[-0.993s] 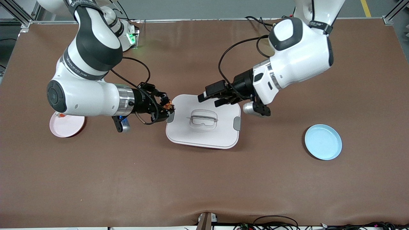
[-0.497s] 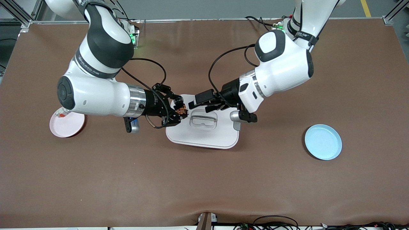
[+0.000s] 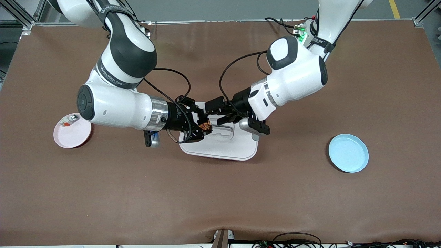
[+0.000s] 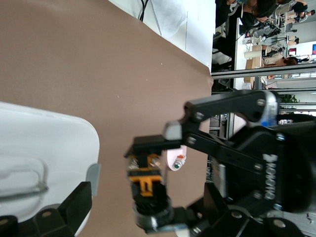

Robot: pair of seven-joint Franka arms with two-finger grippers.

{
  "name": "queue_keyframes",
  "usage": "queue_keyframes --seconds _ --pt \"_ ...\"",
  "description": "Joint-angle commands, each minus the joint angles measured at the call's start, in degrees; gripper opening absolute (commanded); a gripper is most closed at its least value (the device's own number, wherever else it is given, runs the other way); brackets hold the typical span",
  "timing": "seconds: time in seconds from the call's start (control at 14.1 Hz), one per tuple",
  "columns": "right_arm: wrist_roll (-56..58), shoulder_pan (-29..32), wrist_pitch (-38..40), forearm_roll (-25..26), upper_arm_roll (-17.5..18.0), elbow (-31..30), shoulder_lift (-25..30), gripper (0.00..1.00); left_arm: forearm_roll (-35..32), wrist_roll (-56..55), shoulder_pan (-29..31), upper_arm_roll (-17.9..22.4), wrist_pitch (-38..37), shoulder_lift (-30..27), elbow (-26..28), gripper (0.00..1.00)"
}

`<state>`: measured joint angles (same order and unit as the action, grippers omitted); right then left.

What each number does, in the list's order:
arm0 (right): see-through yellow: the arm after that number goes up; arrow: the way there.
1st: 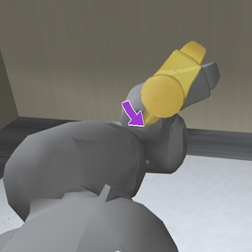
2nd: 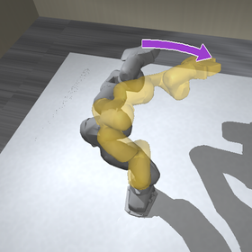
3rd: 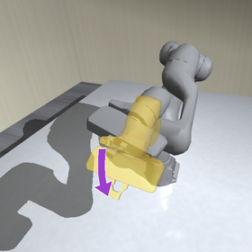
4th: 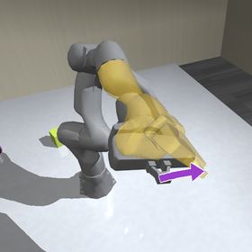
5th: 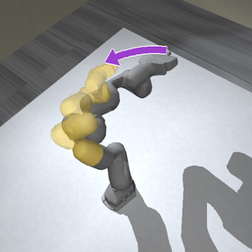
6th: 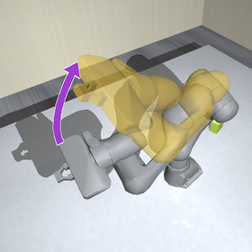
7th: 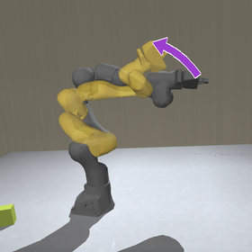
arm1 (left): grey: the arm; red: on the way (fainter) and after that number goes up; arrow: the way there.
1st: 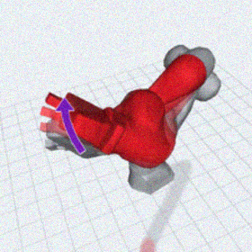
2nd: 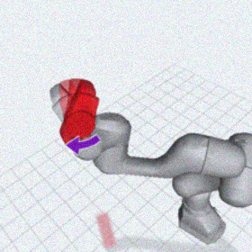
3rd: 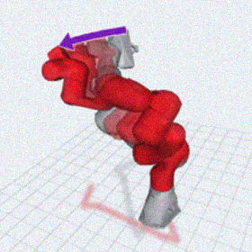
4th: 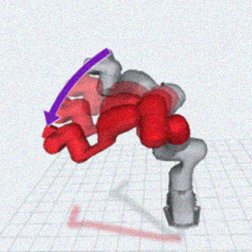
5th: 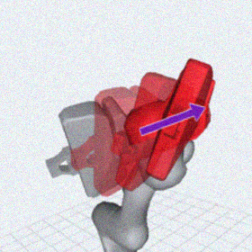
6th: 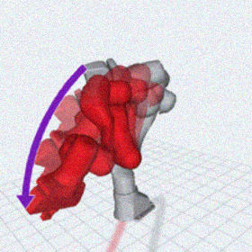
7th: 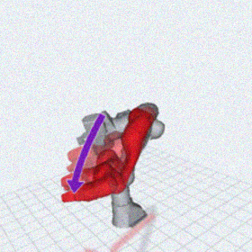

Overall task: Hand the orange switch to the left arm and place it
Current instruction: 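Grasp the switch with the left gripper and open the right gripper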

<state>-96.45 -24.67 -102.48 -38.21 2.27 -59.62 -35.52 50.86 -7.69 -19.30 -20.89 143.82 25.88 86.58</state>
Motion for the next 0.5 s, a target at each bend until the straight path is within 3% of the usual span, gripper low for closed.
queue_keyframes --seconds 0.0,0.43 --pt "-1.28 -0.38 -1.04 -1.25 -0.33 2.57 -1.57 0.00 0.47 1.98 -0.30 -0.12 1.02 2.60 -2.99 1.00" --pt "-1.02 -0.38 -1.05 -1.25 -0.42 2.93 -1.83 0.00 0.38 1.98 -1.35 -0.03 3.83 3.21 -2.99 1.00"
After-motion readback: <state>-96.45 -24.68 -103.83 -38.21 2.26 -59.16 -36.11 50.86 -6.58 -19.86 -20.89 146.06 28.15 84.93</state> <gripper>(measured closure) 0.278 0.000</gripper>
